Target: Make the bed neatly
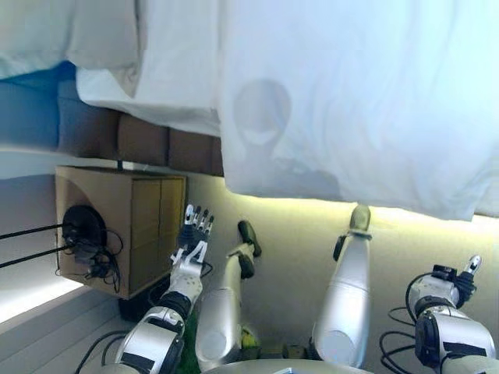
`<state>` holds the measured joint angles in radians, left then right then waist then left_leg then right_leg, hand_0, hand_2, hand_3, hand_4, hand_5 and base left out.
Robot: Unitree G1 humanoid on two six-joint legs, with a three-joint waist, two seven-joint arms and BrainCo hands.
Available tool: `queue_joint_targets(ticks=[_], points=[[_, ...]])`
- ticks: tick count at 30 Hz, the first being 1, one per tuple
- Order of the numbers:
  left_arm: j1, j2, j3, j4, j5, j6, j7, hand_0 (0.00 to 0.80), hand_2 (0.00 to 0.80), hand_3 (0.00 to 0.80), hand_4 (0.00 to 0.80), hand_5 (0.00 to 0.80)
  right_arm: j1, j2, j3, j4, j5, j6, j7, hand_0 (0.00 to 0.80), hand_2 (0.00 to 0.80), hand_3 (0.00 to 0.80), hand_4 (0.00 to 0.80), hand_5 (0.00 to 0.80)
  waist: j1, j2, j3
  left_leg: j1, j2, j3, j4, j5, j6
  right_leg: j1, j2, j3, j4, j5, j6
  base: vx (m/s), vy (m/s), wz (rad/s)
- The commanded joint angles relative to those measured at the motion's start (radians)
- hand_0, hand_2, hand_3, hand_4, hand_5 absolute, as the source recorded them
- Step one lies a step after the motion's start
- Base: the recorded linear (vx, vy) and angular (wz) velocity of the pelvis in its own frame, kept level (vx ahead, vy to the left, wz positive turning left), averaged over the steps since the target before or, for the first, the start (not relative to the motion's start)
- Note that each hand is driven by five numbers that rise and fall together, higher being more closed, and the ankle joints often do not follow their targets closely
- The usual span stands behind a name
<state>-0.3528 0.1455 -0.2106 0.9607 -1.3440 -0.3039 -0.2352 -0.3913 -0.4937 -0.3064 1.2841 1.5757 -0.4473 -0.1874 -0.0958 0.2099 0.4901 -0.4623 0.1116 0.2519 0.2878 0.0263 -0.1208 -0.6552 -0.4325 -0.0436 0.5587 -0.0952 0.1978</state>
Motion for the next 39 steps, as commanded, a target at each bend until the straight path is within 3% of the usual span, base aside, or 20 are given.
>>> queue_joint_targets(ticks=[1,5,11,15,18,19,21,25,28,34,39], points=[[0.044,0.083,0.045,-0.009,0.111,-0.030,0.007,0.000,0.000,0.000,0.000,0.000,0.056,-0.023,-0.044,-0.031,-0.070,-0.059,0.070,0.000,0.000,0.000,0.000,0.000,-0.009,0.007,-0.014,0.002,0.029,-0.057,0.011,0.034,-0.017,0.112,-0.029,-0.003,-0.240,0.201,-0.011,0.122,-0.192,0.16],[0.102,0.138,0.048,-0.109,0.149,0.019,-0.013,0.000,0.000,0.000,0.000,0.000,0.097,0.001,-0.044,-0.124,-0.223,-0.129,0.064,0.000,0.000,0.000,0.000,0.000,0.059,-0.019,-0.115,0.129,0.017,-0.082,-0.097,0.039,-0.011,0.275,-0.033,-0.064,-0.339,0.220,0.006,0.125,-0.188,0.17],[0.171,0.202,0.063,-0.237,0.202,0.068,-0.024,0.000,0.000,0.000,0.000,0.000,0.165,0.060,-0.011,-0.267,-0.343,-0.176,0.099,0.000,0.000,0.000,0.000,0.000,0.130,-0.080,-0.229,0.266,0.027,-0.107,-0.216,0.054,-0.012,0.463,0.004,-0.145,-0.476,0.254,0.023,0.114,-0.207,0.20],[0.211,0.257,0.081,-0.307,0.344,0.083,-0.022,0.000,0.000,0.000,0.000,0.000,0.225,0.092,0.030,-0.308,-0.405,-0.148,0.148,0.000,0.000,0.000,0.000,0.000,0.173,-0.138,-0.309,0.348,0.051,-0.117,-0.288,0.064,-0.018,0.561,0.035,-0.205,-0.542,0.274,0.036,0.166,-0.267,0.20],[0.235,0.278,0.100,-0.363,0.394,0.120,-0.050,0.000,0.000,0.000,0.000,0.000,0.265,0.094,0.078,-0.325,-0.499,-0.109,0.158,0.000,0.000,0.000,0.000,0.000,0.194,-0.160,-0.358,0.386,0.057,-0.120,-0.340,0.081,-0.020,0.605,0.060,-0.243,-0.568,0.272,0.041,0.101,-0.163,0.16],[0.232,0.295,0.119,-0.399,0.410,0.157,-0.055,0.000,0.000,0.000,0.000,0.000,0.278,0.066,0.083,-0.334,-0.521,-0.039,0.194,0.000,0.000,0.000,0.000,0.000,0.199,-0.169,-0.374,0.396,0.059,-0.117,-0.354,0.088,-0.026,0.617,0.067,-0.256,-0.578,0.274,0.043,0.024,-0.122,0.23],[0.256,0.299,0.157,-0.460,0.452,0.194,-0.055,0.000,0.000,0.000,0.000,0.000,0.350,0.081,0.104,-0.376,-0.503,0.008,0.264,0.000,0.000,0.000,0.000,0.000,0.200,-0.181,-0.395,0.393,0.061,-0.128,-0.361,0.088,-0.030,0.621,0.082,-0.267,-0.589,0.278,0.042,-0.049,-0.112,0.27],[0.332,0.263,0.184,-0.535,0.506,0.176,-0.024,0.000,0.000,0.000,0.000,0.000,0.549,0.161,0.193,-0.628,-0.477,0.081,0.378,0.000,0.000,0.000,0.000,0.000,0.149,-0.217,-0.428,0.409,0.063,-0.119,-0.358,0.079,-0.014,0.613,0.108,-0.242,-0.579,0.256,0.038,-0.060,-0.071,0.03],[0.371,0.248,0.177,-0.540,0.548,0.173,-0.015,0.000,0.000,0.000,0.000,0.000,0.621,0.184,0.212,-0.698,-0.415,0.108,0.472,0.000,0.000,0.000,0.000,0.000,0.129,-0.231,-0.452,0.435,0.075,-0.105,-0.360,0.071,-0.010,0.634,0.120,-0.232,-0.580,0.238,0.036,0.023,-0.045,-0.04],[0.349,0.228,0.114,-0.522,0.637,0.202,0.006,0.000,0.000,0.000,0.000,0.000,0.579,0.230,0.312,-0.720,-0.502,0.093,0.401,0.000,0.000,0.000,0.000,0.000,0.141,-0.233,-0.475,0.486,0.074,-0.110,-0.365,0.060,-0.009,0.692,0.123,-0.241,-0.583,0.224,0.031,0.062,0.007,-0.03],[0.358,0.224,0.113,-0.556,0.619,0.238,0.000,0.000,0.000,0.000,0.000,0.000,0.584,0.236,0.359,-0.785,-0.540,0.114,0.356,0.000,0.000,0.000,0.000,0.000,0.144,-0.235,-0.484,0.503,0.070,-0.110,-0.366,0.056,-0.006,0.706,0.121,-0.242,-0.582,0.224,0.032,0.024,0.012,0.04]])
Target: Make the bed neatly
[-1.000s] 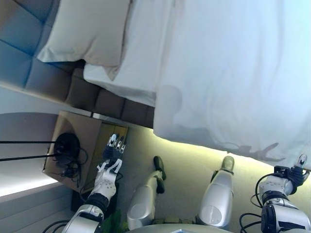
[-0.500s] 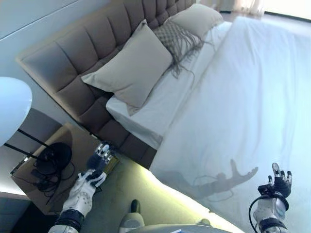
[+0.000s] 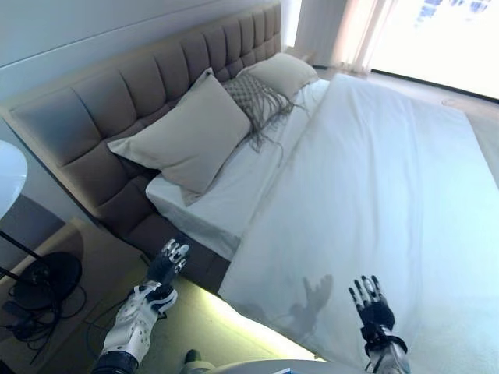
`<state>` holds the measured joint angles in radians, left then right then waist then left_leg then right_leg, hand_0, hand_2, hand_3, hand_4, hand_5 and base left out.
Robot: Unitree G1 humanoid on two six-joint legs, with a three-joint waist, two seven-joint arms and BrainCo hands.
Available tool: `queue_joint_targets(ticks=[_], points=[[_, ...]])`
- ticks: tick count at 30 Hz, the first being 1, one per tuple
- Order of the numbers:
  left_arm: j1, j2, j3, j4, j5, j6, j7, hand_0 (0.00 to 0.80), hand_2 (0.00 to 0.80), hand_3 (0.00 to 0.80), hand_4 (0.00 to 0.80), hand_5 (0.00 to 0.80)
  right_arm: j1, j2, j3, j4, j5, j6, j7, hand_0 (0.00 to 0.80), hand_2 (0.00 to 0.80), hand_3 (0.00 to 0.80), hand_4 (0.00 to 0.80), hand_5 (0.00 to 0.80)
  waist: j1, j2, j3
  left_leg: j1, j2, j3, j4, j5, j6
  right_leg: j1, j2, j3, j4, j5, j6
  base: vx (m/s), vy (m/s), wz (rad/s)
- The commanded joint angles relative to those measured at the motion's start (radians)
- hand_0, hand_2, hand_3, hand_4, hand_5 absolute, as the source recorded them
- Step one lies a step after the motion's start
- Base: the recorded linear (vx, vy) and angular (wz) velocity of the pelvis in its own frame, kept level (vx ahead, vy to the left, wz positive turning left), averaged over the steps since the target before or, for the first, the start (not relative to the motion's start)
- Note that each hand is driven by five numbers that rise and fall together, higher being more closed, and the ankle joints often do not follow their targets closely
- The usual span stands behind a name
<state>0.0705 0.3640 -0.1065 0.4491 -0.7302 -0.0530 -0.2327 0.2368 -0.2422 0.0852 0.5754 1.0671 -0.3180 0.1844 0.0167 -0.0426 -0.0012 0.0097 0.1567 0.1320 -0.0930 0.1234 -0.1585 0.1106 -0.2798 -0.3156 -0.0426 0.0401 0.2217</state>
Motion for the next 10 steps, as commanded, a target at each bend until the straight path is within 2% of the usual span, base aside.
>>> queue_joint_targets(ticks=[1,10], points=[[-0.064,0.007,0.008,-0.047,0.004,-0.011,-0.004,0.000,0.000,0.000,0.000,0.000,-0.041,-0.016,-0.030,-0.080,-0.039,-0.014,-0.020,0.000,0.000,0.000,0.000,0.000,0.032,0.017,0.006,0.033,0.025,0.010,0.014,-0.041,0.032,-0.059,-0.032,0.030,0.019,0.090,0.008,0.014,0.009,0.03],[-0.026,0.009,0.023,-0.081,-0.008,0.005,-0.012,0.000,0.000,0.000,0.000,0.000,-0.001,-0.033,-0.039,-0.101,-0.066,0.017,-0.020,0.000,0.000,0.000,0.000,0.000,0.019,0.011,-0.003,0.036,0.027,0.024,0.014,-0.043,0.033,-0.065,-0.026,0.041,0.015,0.092,0.008,0.001,0.001,0.00]])
